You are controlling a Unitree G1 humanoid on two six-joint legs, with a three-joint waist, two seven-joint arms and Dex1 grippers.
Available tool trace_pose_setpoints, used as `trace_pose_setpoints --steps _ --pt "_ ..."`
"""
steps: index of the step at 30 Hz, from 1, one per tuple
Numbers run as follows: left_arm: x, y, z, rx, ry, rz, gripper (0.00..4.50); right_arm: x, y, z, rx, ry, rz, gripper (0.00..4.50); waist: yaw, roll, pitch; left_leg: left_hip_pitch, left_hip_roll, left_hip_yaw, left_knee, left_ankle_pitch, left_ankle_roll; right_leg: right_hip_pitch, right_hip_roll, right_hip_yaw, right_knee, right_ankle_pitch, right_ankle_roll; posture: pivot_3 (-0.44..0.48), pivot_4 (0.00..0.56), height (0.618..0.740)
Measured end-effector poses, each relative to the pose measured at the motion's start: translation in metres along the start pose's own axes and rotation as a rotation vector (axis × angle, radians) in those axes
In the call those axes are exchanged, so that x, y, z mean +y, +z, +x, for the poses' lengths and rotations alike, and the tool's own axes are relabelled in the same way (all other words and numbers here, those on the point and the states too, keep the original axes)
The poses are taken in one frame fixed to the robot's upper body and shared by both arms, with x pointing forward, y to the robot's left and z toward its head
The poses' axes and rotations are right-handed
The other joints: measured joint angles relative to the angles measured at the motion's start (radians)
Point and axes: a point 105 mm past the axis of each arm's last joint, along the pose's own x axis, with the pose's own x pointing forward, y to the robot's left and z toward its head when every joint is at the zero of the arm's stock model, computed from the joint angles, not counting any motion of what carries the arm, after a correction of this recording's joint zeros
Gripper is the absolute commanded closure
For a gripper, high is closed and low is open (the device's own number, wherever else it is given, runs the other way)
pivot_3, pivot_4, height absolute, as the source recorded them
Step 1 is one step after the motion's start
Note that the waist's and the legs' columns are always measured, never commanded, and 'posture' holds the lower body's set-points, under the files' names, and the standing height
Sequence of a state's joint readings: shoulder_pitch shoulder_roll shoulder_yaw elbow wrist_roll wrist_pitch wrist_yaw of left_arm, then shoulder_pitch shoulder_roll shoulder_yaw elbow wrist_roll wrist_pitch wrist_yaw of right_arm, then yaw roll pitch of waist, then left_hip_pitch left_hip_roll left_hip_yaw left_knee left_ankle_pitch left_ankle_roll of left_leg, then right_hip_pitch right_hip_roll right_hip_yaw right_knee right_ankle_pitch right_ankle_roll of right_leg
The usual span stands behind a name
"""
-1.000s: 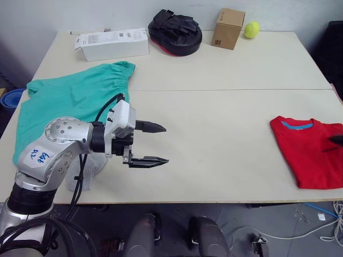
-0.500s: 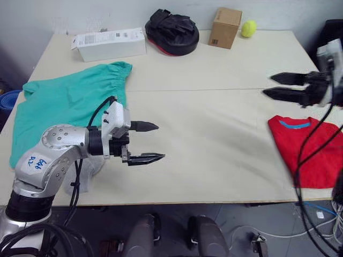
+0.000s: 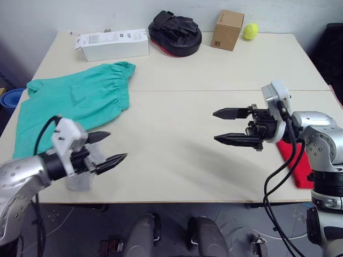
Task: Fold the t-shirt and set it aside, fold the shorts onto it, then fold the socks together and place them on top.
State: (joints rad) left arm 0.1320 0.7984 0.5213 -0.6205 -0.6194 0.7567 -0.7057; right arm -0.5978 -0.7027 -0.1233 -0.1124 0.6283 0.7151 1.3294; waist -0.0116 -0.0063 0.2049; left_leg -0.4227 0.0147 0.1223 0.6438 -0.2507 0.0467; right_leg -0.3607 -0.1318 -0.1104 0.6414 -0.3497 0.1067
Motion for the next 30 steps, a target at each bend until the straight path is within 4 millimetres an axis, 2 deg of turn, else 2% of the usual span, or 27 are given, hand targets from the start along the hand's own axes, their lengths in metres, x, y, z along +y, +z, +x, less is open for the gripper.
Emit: trace_pose_setpoints --steps 4,9,13,17,20,24,27,30 --pt "0.016 -0.03 -0.027 0.12 0.178 0.02 0.0 0.001 0.0 0.001 -0.002 0.003 -0.025 0.02 0.002 0.0 0.0 0.0 0.0 0.0 0.0 -0.003 -0.005 0.0 0.0 0.0 -0.002 0.0 0.0 0.0 0.15 0.74" --pt "0.032 -0.025 -0.031 0.131 0.249 0.123 0.0 0.003 -0.004 0.005 0.01 0.025 -0.031 0.02 0.016 -0.001 0.0 0.0 0.0 0.0 0.0 -0.004 -0.005 0.0 -0.002 0.0 -0.005 0.001 -0.001 0.0 0.15 0.74" --pt "0.057 -0.005 -0.008 0.132 0.25 0.282 0.0 0.004 -0.008 0.005 0.02 0.017 -0.026 0.02 0.016 -0.001 0.0 0.0 0.0 0.001 -0.003 -0.004 -0.006 -0.001 -0.002 0.0 -0.005 0.001 -0.002 0.0 0.15 0.74" --pt "0.08 -0.006 0.02 0.193 0.231 0.354 0.0 0.008 -0.012 0.007 0.032 0.001 -0.038 0.02 0.01 -0.002 -0.001 -0.001 -0.001 0.005 -0.012 -0.002 -0.006 -0.007 -0.001 0.001 -0.004 0.002 -0.002 0.0 0.15 0.74" --pt "0.106 -0.006 0.045 0.239 0.246 0.406 0.0 0.012 -0.013 0.008 0.033 -0.02 -0.047 0.02 0.01 -0.002 -0.001 -0.002 0.0 0.011 -0.013 0.003 -0.001 -0.013 0.001 0.0 0.004 0.002 -0.002 0.0 0.15 0.74" --pt "0.119 -0.013 0.072 0.289 0.215 0.456 0.0 0.015 -0.01 0.011 0.021 -0.039 -0.062 0.02 0.005 -0.004 -0.001 -0.002 0.0 0.019 -0.012 0.004 0.002 -0.015 0.001 0.0 0.005 0.002 -0.001 0.0 0.15 0.74" --pt "0.127 -0.013 0.084 0.298 0.201 0.476 0.63 0.015 -0.009 0.012 0.015 -0.058 -0.068 0.0 0.008 -0.007 -0.001 -0.002 0.0 0.021 -0.01 0.005 0.004 -0.015 0.0 0.002 0.005 0.003 0.001 0.0 0.15 0.74" --pt "0.131 -0.015 0.093 0.314 0.184 0.498 1.6 0.013 -0.009 0.012 0.011 -0.083 -0.064 0.0 0.009 -0.008 -0.001 -0.001 0.0 0.022 -0.007 0.004 0.006 -0.015 -0.002 0.004 0.004 0.004 0.002 0.0 0.15 0.74"
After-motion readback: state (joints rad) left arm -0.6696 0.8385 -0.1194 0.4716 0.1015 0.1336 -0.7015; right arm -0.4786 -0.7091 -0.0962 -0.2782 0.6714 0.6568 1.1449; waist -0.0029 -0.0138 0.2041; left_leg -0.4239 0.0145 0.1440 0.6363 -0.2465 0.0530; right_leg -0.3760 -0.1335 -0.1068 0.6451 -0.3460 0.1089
